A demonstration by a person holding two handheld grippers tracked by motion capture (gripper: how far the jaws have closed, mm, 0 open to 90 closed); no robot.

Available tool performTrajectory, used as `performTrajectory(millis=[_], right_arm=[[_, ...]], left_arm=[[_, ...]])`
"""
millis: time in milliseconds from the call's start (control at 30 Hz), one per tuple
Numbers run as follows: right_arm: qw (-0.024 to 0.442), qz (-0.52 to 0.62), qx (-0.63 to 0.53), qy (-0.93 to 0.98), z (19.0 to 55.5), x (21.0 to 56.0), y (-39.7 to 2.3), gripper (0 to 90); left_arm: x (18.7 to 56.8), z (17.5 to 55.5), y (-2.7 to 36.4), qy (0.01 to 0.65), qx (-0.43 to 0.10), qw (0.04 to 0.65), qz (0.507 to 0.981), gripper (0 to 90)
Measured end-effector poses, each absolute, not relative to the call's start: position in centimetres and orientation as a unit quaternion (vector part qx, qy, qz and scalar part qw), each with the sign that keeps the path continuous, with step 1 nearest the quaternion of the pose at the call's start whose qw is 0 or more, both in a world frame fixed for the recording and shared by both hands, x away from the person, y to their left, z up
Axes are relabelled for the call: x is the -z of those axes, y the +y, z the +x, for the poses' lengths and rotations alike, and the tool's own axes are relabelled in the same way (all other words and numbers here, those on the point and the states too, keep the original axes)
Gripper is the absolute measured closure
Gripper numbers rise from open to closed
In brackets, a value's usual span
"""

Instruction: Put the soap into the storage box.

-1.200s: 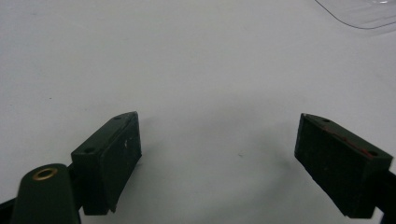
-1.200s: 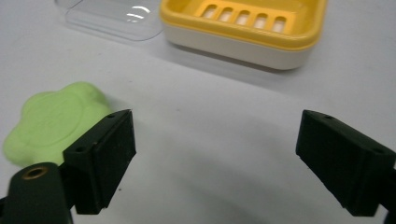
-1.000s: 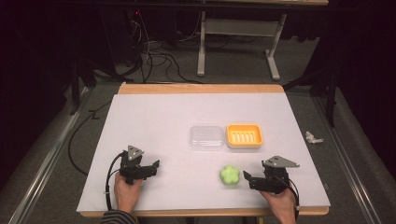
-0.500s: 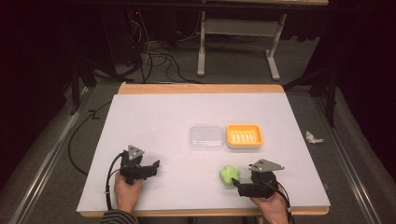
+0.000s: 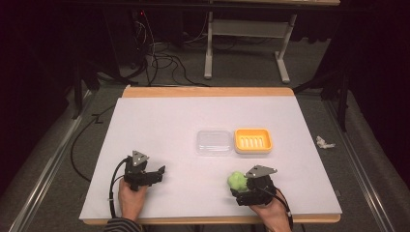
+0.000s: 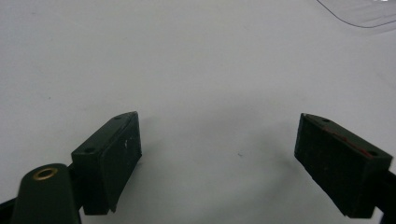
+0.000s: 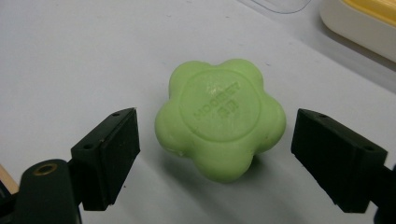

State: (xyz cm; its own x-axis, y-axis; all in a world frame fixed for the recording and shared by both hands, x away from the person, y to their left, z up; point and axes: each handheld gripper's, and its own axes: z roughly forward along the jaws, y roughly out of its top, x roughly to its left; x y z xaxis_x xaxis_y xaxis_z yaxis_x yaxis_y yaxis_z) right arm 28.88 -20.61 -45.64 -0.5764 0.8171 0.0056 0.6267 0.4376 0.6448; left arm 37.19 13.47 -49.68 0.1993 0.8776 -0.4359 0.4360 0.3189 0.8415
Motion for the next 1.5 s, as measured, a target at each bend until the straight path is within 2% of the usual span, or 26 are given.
performTrajectory(millis=[500,833,1200,1500], right_arm=[[0.151,0.442,-0.265,0.844,29.8,46.3,-19.2,17.1],[0.161,0.454,-0.242,0.843,30.4,46.5,-18.7,24.6],[0.151,0.445,-0.228,0.853,30.8,46.2,-18.5,25.6],[0.169,0.423,-0.243,0.856,30.5,46.1,-18.6,25.8]], left_arm=[[49.7,37.2,13.5,0.6,-0.2,0.549,0.546,15.3],[49.7,37.2,13.5,0.601,-0.201,0.55,0.544,15.3],[49.7,37.2,13.5,0.6,-0.201,0.548,0.547,15.3],[49.7,37.3,13.5,0.601,-0.199,0.545,0.55,15.3]])
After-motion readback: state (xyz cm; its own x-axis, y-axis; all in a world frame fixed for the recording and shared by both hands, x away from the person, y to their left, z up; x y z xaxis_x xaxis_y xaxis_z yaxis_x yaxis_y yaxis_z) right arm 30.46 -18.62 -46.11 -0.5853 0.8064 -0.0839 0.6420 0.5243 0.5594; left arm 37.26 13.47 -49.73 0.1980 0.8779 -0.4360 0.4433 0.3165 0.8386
